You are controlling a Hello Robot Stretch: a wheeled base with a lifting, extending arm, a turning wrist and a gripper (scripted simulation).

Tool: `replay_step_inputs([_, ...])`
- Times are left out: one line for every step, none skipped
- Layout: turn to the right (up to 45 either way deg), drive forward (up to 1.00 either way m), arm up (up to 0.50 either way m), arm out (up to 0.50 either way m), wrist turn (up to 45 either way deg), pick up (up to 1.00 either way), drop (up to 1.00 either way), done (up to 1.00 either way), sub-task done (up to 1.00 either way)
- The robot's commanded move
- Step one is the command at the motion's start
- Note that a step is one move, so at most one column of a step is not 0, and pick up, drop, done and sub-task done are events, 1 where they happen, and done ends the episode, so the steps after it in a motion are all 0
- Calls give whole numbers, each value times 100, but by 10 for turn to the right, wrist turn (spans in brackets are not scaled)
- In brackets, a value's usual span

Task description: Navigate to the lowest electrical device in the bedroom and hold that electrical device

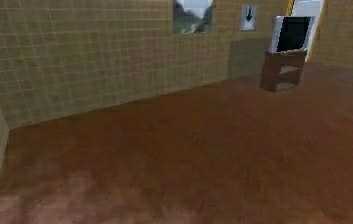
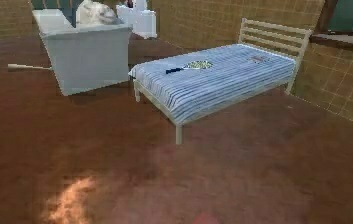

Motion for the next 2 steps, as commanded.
replay_step_inputs([390,0,0,0,0,0,0,0,0])
replay_step_inputs([0,100,0,0,0,0,0,0,0])
